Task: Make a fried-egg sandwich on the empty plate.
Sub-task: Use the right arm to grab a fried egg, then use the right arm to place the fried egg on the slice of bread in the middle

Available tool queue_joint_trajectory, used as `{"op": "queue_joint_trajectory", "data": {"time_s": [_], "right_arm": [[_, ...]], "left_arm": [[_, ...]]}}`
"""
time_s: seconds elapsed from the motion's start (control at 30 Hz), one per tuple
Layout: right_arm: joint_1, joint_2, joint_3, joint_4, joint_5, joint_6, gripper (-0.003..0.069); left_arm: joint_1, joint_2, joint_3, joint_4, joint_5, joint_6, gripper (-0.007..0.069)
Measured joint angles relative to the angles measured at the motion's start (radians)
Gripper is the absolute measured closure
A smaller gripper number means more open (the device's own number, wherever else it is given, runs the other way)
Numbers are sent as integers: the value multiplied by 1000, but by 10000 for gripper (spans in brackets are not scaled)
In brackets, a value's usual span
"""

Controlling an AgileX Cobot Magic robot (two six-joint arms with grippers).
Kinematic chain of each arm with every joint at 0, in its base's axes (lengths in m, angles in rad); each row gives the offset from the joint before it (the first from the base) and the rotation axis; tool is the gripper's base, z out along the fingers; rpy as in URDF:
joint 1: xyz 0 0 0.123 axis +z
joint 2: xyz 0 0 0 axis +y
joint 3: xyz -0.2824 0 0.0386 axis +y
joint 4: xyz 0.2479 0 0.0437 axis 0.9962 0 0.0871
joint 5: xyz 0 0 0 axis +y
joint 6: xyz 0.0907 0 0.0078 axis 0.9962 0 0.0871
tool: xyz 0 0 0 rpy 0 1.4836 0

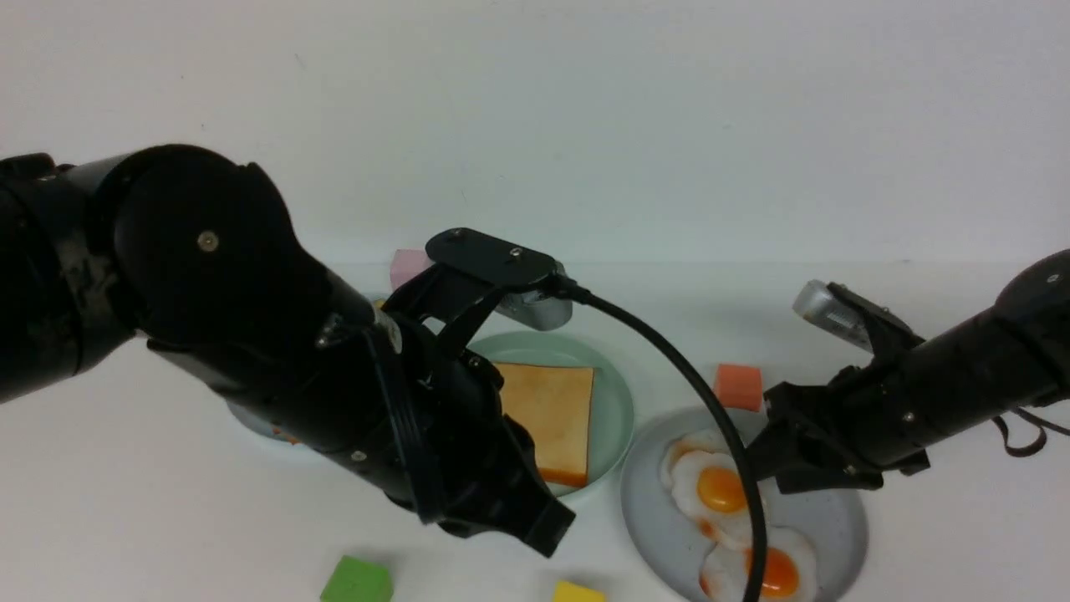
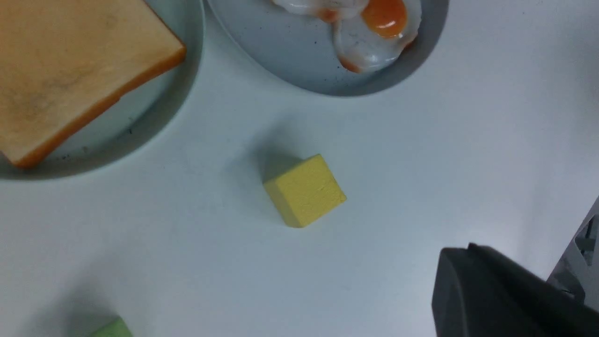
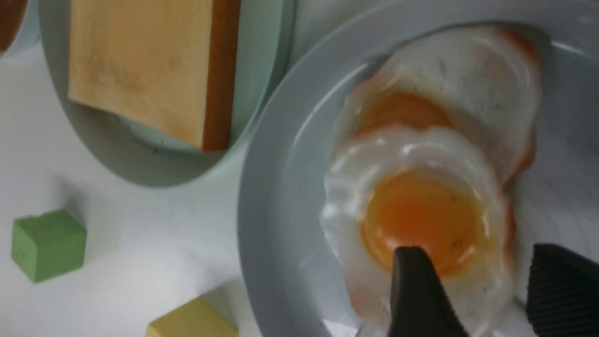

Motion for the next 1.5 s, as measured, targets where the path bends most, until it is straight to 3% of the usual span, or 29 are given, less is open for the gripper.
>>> {"op": "queue_joint_trajectory", "data": {"time_s": [0.5,0.63,0.87,1.1,1.17,1.3,1.5], "right_arm": [[0,77,-9,49,-19,-65,319],[0,87,-11,80,-11,-98,374],[-7,102,-11,99,1,-116,614],[-35,69,-15,74,22,-114,615],[-37,49,-28,44,39,-95,615],[-12,-17,-152,-114,113,68,615],[159,-18,-393,-325,143,314,615]], "left_arm": [[0,0,0,0,22,-3,638],[0,0,0,0,22,-3,638],[0,0,0,0,22,-3,635],[0,0,0,33,39,-12,630],[0,0,0,50,42,-26,629],[0,-11,0,143,43,-98,627],[0,-96,5,271,39,-224,623]]}}
